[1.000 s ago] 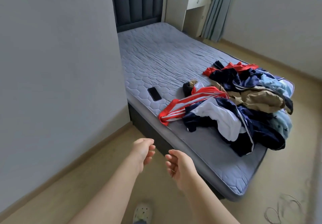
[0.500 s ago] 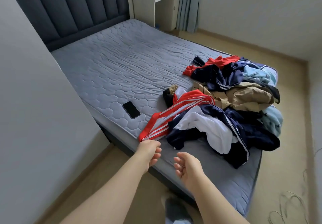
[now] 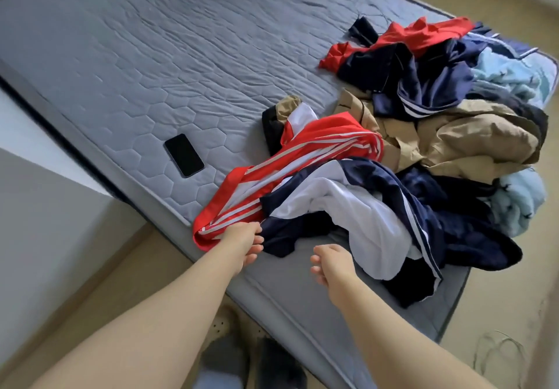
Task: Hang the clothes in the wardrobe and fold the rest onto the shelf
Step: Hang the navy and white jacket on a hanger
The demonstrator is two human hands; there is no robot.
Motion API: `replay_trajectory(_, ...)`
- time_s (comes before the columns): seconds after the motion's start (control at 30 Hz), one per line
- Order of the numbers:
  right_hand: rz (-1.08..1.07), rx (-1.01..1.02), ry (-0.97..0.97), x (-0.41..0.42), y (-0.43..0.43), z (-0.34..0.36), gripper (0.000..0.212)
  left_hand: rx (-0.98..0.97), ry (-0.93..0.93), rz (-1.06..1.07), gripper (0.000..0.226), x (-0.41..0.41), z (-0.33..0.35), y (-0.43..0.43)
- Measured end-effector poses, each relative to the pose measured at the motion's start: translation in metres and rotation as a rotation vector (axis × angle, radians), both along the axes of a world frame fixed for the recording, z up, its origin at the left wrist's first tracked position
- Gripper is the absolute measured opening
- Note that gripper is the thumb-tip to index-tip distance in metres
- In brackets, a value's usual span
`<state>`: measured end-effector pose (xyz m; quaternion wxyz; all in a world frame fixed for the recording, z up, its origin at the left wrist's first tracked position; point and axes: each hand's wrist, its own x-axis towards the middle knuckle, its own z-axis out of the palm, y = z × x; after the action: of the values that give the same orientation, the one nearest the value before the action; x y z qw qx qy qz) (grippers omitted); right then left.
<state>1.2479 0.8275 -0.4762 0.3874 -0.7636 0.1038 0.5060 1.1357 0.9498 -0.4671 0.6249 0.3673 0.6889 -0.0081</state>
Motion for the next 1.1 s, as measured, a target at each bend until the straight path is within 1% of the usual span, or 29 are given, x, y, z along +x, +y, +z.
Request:
replay_trajectory(0.1, 0.091, -0.075, -0.096, 0.031, 0.010, -0.041, 0.014, 0.006, 0.085, -0.016, 0.013, 0.021, -0.044, 0.013)
replay_trajectory(0.13, 0.125, -0.101, -0.131, 0.041, 0.012, -0.053, 0.015, 0.041, 0.117, -0.042, 0.016, 0.025, -0.060, 0.016)
replay_trajectory(0.2, 0.180, -0.141, -0.214, 0.059, 0.012, -0.071, 0.015, 0.141, 0.170, -0.140, 0.033, 0.030, -0.087, 0.020)
replay_trajectory(0.23, 0.187, -0.158, -0.270, 0.066, 0.014, -0.076, 0.008, 0.176, 0.170, -0.177, 0.043, 0.033, -0.096, 0.021)
replay_trajectory(0.27, 0.193, -0.180, -0.329, 0.076, 0.016, -0.087, 0.011, 0.183, 0.155, -0.200, 0.053, 0.040, -0.108, 0.023)
replay_trajectory(0.33, 0.227, -0.223, -0.470, 0.090, 0.019, -0.101, 0.040, 0.179, 0.109, -0.229, 0.072, 0.054, -0.124, 0.027)
replay_trajectory(0.37, 0.231, -0.237, -0.569, 0.095, 0.021, -0.107, 0.050, 0.174, 0.098, -0.251, 0.078, 0.062, -0.132, 0.029)
replay_trajectory(0.43, 0.247, -0.260, -0.773, 0.101, 0.024, -0.115, 0.065, 0.186, 0.104, -0.255, 0.083, 0.077, -0.144, 0.030)
replay_trajectory(0.5, 0.345, -0.318, -0.870, 0.109, 0.028, -0.123, 0.075, 0.177, 0.148, -0.161, 0.082, 0.088, -0.156, 0.034)
replay_trajectory(0.57, 0.453, -0.361, -0.813, 0.117, 0.030, -0.132, 0.076, 0.114, 0.187, -0.007, 0.081, 0.090, -0.168, 0.039)
replay_trajectory(0.6, 0.481, -0.362, -0.754, 0.120, 0.030, -0.138, 0.068, 0.061, 0.172, 0.045, 0.079, 0.089, -0.174, 0.041)
replay_trajectory(0.63, 0.487, -0.342, -0.695, 0.120, 0.030, -0.142, 0.056, 0.004, 0.127, 0.048, 0.072, 0.085, -0.179, 0.043)
replay_trajectory(0.67, 0.475, -0.305, -0.640, 0.117, 0.029, -0.146, 0.039, -0.048, 0.067, 0.006, 0.061, 0.081, -0.182, 0.043)
replay_trajectory(0.7, 0.453, -0.277, -0.584, 0.112, 0.027, -0.151, 0.023, -0.077, 0.028, -0.057, 0.049, 0.078, -0.184, 0.041)
replay_trajectory(0.73, 0.443, -0.259, -0.530, 0.106, 0.026, -0.155, 0.014, -0.066, 0.024, -0.110, 0.040, 0.073, -0.186, 0.039)
replay_trajectory(0.8, 0.450, -0.218, -0.431, 0.092, 0.019, -0.162, 0.024, 0.019, 0.043, -0.139, 0.026, 0.064, -0.189, 0.037)
replay_trajectory(0.83, 0.464, -0.203, -0.390, 0.086, 0.015, -0.164, 0.025, 0.066, 0.040, -0.126, 0.020, 0.059, -0.190, 0.038)
replay_trajectory(0.87, 0.486, -0.195, -0.356, 0.081, 0.012, -0.165, 0.024, 0.108, 0.032, -0.089, 0.019, 0.053, -0.192, 0.040)
replay_trajectory(0.93, 0.527, -0.181, -0.313, 0.075, 0.008, -0.167, 0.023, 0.173, 0.013, 0.070, 0.027, 0.041, -0.194, 0.047)
replay_trajectory(1.0, 0.567, -0.157, -0.315, 0.070, 0.006, -0.166, 0.022, 0.202, 0.003, 0.259, 0.033, 0.031, -0.193, 0.053)
replay_trajectory(1.03, 0.571, -0.155, -0.367, 0.067, 0.007, -0.164, 0.018, 0.214, 0.001, 0.316, 0.032, 0.027, -0.193, 0.055)
replay_trajectory(1.07, 0.554, -0.169, -0.481, 0.065, 0.008, -0.160, 0.022, 0.217, 0.002, 0.339, 0.030, 0.023, -0.192, 0.056)
replay_trajectory(1.1, 0.517, -0.185, -0.647, 0.066, 0.009, -0.157, 0.034, 0.209, -0.009, 0.337, 0.027, 0.020, -0.191, 0.056)
